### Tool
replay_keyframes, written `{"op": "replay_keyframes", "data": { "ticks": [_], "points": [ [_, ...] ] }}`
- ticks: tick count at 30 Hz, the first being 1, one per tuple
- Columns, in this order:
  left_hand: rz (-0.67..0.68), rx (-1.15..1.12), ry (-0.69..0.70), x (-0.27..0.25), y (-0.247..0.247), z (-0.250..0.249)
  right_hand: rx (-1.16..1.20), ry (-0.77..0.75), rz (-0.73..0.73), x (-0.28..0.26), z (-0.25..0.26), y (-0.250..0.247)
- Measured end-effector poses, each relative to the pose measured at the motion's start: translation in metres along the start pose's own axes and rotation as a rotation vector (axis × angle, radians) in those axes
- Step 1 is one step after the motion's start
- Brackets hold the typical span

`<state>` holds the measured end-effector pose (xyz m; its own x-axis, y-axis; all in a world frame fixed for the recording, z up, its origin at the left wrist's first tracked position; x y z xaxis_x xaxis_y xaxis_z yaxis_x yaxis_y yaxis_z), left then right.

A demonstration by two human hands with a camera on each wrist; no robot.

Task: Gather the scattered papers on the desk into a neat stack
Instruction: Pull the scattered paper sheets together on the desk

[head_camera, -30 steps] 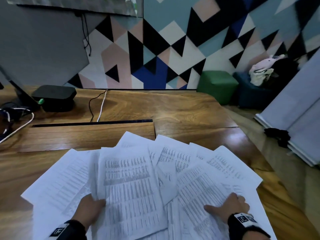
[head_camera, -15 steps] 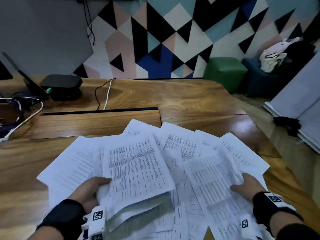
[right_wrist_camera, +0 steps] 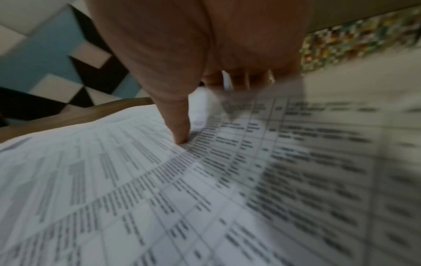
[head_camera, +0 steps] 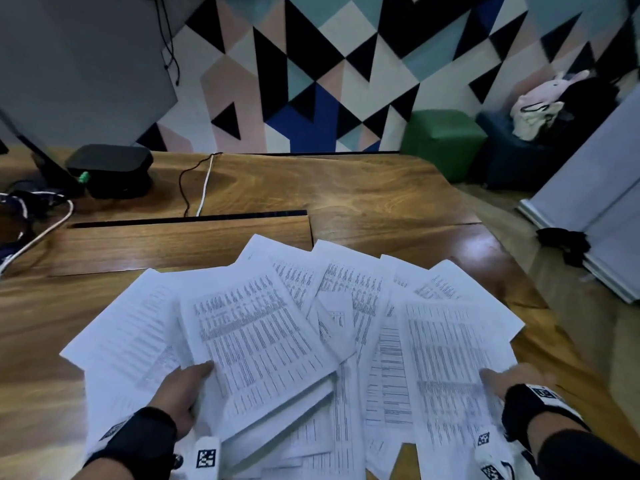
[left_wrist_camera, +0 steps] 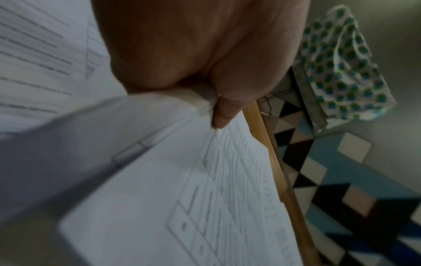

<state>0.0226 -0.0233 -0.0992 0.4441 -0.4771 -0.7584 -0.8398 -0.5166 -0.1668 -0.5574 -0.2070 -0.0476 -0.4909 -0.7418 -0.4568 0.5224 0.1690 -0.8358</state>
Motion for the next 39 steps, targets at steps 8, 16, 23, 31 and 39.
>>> {"op": "replay_keyframes", "data": {
  "ticks": [8, 16, 23, 31, 39],
  "points": [
    [0.010, 0.115, -0.003, -0.010, 0.023, 0.007, 0.186, 0.107, 0.050, 0.005, -0.025, 0.020],
    [0.125, -0.105, -0.046, -0.021, 0.041, 0.009, 0.401, 0.140, 0.059, -0.005, -0.019, 0.023],
    [0.025, 0.071, 0.042, -0.024, 0.031, 0.007, 0.694, -0.014, 0.113, -0.009, 0.002, 0.008],
    [0.037, 0.187, 0.114, -0.022, 0.032, -0.006, 0.934, -0.762, 0.124, -0.132, 0.166, -0.102],
    [0.018, 0.746, 0.460, -0.023, 0.028, -0.089, 0.388, -1.181, 0.863, -0.288, 0.246, -0.076]
  ]
}}
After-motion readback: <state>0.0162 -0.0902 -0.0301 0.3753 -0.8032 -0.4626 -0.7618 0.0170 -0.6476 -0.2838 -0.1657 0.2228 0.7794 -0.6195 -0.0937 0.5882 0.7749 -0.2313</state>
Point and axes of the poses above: each hand's wrist, its own x-axis towards the middle knuckle, its own y-axis out of the palm, z = x × y, the point moved 9 cm from there along x, towards the middle knuckle, and after that the axes turned 10 degrees about x, right-handed, at the moved point
